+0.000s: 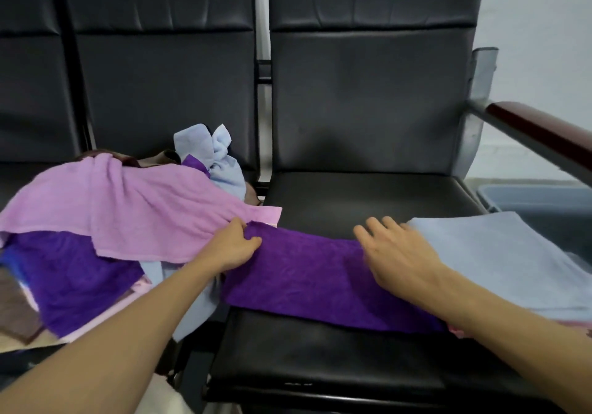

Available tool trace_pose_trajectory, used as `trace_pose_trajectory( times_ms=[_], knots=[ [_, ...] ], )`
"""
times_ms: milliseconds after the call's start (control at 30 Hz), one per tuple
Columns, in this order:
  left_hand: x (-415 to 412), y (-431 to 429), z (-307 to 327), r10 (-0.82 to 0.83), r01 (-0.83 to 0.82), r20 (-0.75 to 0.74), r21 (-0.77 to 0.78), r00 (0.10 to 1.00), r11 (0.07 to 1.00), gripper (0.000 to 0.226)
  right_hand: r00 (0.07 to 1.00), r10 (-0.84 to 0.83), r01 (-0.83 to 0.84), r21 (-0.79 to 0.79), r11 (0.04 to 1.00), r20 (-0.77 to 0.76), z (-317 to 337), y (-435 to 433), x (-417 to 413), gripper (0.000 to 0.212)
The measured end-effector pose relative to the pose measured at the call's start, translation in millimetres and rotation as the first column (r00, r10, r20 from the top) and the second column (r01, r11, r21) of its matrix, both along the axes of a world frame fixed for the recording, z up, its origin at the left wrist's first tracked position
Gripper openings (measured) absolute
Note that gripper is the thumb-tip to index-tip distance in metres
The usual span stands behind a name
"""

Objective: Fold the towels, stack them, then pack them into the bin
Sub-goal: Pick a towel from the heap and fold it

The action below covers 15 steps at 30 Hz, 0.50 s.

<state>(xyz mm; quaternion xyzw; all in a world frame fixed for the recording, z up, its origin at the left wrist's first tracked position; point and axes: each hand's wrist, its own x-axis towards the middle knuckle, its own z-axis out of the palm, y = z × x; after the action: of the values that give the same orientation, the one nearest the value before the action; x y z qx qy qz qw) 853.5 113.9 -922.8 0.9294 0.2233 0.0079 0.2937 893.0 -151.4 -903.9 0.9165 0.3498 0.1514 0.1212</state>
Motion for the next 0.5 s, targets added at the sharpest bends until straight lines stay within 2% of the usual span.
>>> trace_pose_trajectory(
  times_ms=[33, 67, 100, 167, 267, 333, 433, 500],
  knots=[
    [-3.7, 1.1, 1.8, -0.054, 0.055, -0.063, 0.009, 0.997, 0.998, 0.035, 0.996, 0.046, -0.044, 0.024, 0.999, -0.076, -1.4, 1.4, -5.0, 0.043],
    [-8.2, 2.0, 3.7, -0.107, 0.111, -0.134, 0.019, 0.985, 0.994, 0.042, 0.971, 0.044, -0.042, 0.013, 0.999, -0.233, -5.4, 1.2, -9.8, 0.048],
    [-13.1, 2.5, 5.6, -0.151, 0.161, -0.203, 0.034, 0.967, 0.986, 0.051, 0.917, 0.007, -0.02, -0.03, 0.999, -0.399, -7.8, 0.3, -15.1, 0.056],
    [-21.1, 4.3, 5.3, -0.203, 0.223, -0.252, 0.052, 0.946, 0.973, 0.066, 0.819, -0.03, -0.018, -0.078, 0.997, -0.574, -17.2, -4.9, -20.8, 0.066],
    [-28.5, 3.3, 7.4, -0.229, 0.235, -0.131, 0.032, 0.965, 0.972, 0.078, 0.778, -0.051, -0.037, -0.126, 0.991, -0.626, -29.3, -10.1, -21.6, 0.067],
    [-30.9, 3.3, 11.2, -0.215, 0.213, -0.049, -0.04, 0.975, 0.976, 0.078, 0.778, -0.048, -0.04, -0.125, 0.991, -0.626, -30.0, -12.7, -20.4, 0.068],
    [-36.0, 10.9, 15.6, -0.148, 0.157, 0.054, -0.309, 0.988, 0.938, 0.07, 0.781, -0.029, -0.066, -0.129, 0.989, -0.624, -28.0, -15.9, -19.7, 0.069],
    [-41.1, 15.7, 17.4, -0.147, 0.159, 0.063, -0.44, 0.987, 0.884, 0.064, 0.773, -0.033, -0.067, -0.133, 0.989, -0.634, -27.5, -17.5, -20.2, 0.07]
  ],
)
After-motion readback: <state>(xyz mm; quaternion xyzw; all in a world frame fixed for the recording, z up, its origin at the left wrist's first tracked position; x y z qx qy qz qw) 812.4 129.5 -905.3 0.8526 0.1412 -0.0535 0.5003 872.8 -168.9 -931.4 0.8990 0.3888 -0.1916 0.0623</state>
